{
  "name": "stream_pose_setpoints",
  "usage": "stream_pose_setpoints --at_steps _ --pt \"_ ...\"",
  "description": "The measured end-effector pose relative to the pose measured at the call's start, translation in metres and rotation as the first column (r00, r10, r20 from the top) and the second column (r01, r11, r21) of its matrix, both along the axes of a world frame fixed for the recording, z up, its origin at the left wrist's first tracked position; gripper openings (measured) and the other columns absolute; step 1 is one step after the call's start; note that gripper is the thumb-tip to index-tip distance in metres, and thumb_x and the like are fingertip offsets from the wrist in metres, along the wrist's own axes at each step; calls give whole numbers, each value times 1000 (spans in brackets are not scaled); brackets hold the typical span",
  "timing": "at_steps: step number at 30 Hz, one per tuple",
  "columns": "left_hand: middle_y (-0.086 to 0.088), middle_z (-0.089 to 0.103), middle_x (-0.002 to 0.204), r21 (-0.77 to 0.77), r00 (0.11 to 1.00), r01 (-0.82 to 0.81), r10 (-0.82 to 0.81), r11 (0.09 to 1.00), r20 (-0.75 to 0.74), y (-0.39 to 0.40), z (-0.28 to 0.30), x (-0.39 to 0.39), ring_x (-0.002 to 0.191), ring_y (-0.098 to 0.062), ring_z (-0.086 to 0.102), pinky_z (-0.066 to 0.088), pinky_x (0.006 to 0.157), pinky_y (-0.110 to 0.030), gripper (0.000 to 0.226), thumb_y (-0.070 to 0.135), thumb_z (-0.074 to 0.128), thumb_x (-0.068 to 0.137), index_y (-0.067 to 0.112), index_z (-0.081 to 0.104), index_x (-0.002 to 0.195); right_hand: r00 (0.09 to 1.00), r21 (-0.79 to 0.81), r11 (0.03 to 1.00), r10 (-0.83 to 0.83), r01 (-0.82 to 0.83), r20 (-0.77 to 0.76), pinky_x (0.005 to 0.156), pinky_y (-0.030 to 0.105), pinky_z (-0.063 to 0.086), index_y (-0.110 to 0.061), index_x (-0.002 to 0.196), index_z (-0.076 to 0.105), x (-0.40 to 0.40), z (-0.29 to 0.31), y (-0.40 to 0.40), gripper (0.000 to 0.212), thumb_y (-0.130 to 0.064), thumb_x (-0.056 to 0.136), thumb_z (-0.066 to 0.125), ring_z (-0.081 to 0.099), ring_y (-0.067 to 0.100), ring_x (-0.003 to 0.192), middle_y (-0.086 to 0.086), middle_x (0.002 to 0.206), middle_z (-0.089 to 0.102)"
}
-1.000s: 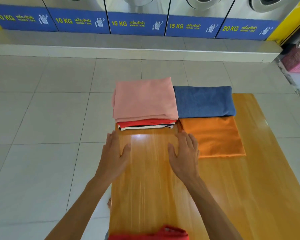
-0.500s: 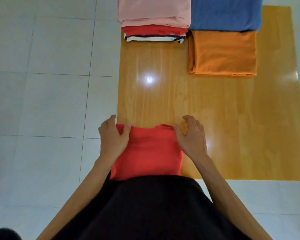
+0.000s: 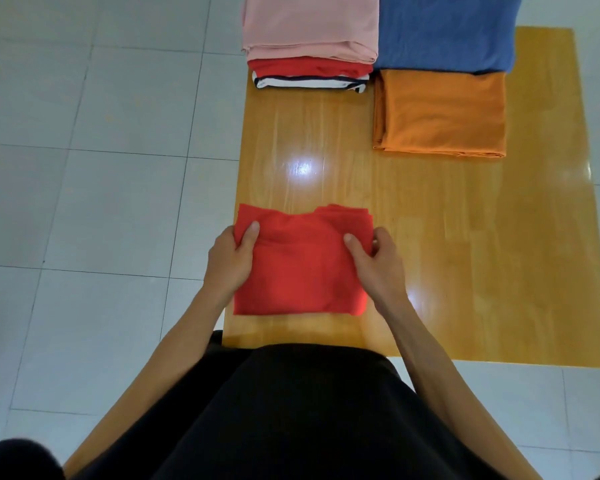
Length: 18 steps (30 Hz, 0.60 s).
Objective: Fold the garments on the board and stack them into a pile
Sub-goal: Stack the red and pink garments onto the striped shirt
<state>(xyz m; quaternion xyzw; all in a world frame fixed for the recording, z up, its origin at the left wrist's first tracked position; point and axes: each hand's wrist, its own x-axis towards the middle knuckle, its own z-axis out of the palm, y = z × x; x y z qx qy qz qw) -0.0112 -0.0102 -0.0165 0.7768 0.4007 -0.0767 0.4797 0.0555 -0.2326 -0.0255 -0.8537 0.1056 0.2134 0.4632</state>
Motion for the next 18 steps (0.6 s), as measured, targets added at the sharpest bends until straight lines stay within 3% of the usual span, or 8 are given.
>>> stream_pose_setpoints --at_steps 2,4,8,13,16,18 --pt "0 64 116 15 997 -54 54 998 52 0 -2 15 105 -19 62 48 83 -32 60 59 43 95 12 54 130 997 35 997 -69 70 -34 63 30 45 -15 100 49 17 0 8 36 -49 93 61 57 12 76 -6 86 57" --pt "3 58 115 23 988 -151 151 988 13 -5 -5 24 100 -16 57 43 78 -30 69 61 42 94 7 45 137 987 39 992 -119 124 -111 74 37 51 -13 111 45 29 -6 13 44 -51 93 58 59 15 87 -5 94 57" --pt "3 59 102 -28 986 -143 140 989 -85 -28 -14 20 85 -15 56 42 69 -29 72 70 40 89 8 50 123 961 28 974 -217 225 -169 89 44 54 -9 123 49 31 -16 18 56 -55 92 58 63 23 102 2 110 61" --pt "-6 62 98 184 996 6 10 983 -91 -19 -20 26 97 -30 63 43 74 -34 57 56 34 98 6 56 116 981 23 983 -178 180 -73 87 46 55 -11 112 58 28 -19 21 47 -54 93 58 65 21 96 1 104 65" --pt "-10 61 88 198 997 59 -47 978 -66 -2 -27 27 92 -34 61 38 72 -34 51 45 30 103 3 58 96 991 11 991 -130 130 20 74 37 54 -14 101 55 33 -18 20 39 -50 91 64 63 14 84 -5 93 63" --pt "-13 63 91 193 999 23 -14 981 -52 1 -26 28 90 -32 60 39 73 -35 52 42 29 104 1 59 94 990 1 992 -124 124 66 68 33 50 -17 98 53 36 -18 20 39 -52 89 66 62 12 80 -7 89 63"
